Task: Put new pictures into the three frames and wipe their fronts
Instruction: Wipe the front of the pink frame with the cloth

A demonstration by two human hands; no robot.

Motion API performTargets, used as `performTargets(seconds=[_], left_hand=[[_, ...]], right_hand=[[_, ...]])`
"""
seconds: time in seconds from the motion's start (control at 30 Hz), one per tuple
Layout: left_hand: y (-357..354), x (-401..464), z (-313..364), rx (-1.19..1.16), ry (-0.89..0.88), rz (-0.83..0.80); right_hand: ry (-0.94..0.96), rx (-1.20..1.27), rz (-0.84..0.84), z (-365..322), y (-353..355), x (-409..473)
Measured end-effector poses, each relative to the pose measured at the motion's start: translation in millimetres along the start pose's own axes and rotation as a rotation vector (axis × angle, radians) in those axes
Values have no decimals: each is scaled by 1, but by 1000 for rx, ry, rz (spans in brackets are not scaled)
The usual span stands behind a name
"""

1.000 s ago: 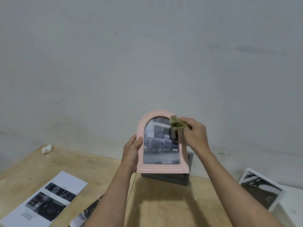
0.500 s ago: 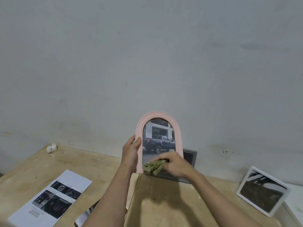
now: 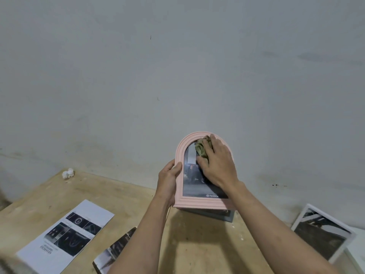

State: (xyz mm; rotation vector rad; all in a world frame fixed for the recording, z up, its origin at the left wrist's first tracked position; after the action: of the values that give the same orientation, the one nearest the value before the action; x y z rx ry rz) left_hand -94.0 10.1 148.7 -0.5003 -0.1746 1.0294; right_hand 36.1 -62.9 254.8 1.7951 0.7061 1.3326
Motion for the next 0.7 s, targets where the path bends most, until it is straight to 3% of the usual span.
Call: performTargets(seconds=[0.1, 0.3, 0.5, 0.6, 0.7], left_hand=[[-4, -1, 2, -8, -8, -19], [4, 3, 10, -39, -27, -6], [18, 6, 15, 73, -52, 4], [16, 6, 15, 90, -45, -5], [3, 5, 16, 79, -42, -62]], right_hand=[[-8, 90, -87, -10, -19, -3], [218, 316, -193, -53, -27, -40], [534, 226, -405, -62, -45, -86], [563, 294, -258, -57, -14, -86], [261, 427, 74, -11, 32, -39]])
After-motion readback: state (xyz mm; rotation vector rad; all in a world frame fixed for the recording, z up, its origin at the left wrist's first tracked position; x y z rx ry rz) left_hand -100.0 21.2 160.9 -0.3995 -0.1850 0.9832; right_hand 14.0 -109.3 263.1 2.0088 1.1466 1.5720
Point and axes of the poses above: each hand's wrist, its own x-axis towards the middle knuckle, its own y-axis out of the back of the hand, z = x × y, the point moved 10 cm from there along x, towards the middle knuckle, and after that the axes turned 2 degrees about x, right-handed, at the moved point
